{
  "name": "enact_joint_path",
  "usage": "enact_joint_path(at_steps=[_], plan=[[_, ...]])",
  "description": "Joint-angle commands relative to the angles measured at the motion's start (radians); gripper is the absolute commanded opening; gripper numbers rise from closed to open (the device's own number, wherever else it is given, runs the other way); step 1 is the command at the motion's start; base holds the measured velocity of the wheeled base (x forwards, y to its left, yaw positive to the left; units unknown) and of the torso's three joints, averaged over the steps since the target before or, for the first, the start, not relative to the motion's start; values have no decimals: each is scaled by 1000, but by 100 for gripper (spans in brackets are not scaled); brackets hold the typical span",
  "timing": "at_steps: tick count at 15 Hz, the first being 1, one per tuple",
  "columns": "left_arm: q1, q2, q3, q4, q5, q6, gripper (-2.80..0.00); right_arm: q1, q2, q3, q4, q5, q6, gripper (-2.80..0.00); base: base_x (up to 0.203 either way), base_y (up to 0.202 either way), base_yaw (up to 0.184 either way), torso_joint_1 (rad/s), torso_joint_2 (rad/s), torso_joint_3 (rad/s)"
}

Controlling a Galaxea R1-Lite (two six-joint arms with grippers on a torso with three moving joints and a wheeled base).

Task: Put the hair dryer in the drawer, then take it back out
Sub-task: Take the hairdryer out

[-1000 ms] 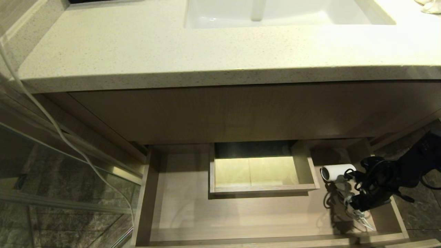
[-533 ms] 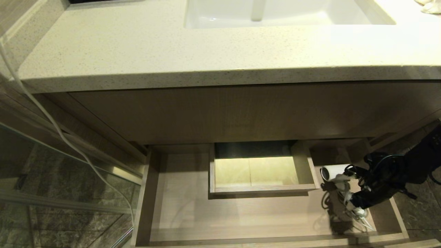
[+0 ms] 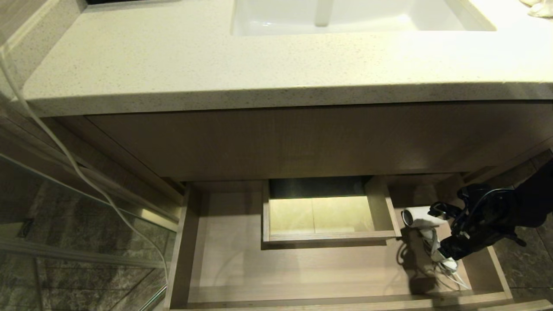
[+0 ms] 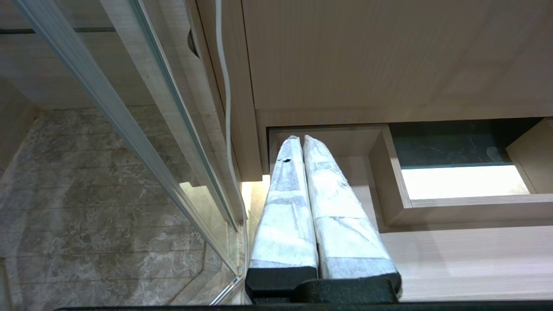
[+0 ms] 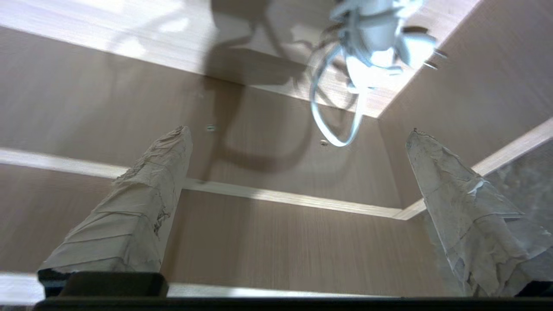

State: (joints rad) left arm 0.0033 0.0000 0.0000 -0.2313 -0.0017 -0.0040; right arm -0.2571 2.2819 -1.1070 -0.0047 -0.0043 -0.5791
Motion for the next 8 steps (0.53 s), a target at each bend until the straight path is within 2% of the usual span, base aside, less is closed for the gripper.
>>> enact_joint_path(at_steps=[1,8], plan=[[0,0,40,-2,0,-1,-280,9,-28,15,-5,-2,-5,0,0,0,0,0,0,0],[-1,0,40,-3,0,-4,-280,19,-37,7,-3,-3,-8,0,0,0,0,0,0,0]])
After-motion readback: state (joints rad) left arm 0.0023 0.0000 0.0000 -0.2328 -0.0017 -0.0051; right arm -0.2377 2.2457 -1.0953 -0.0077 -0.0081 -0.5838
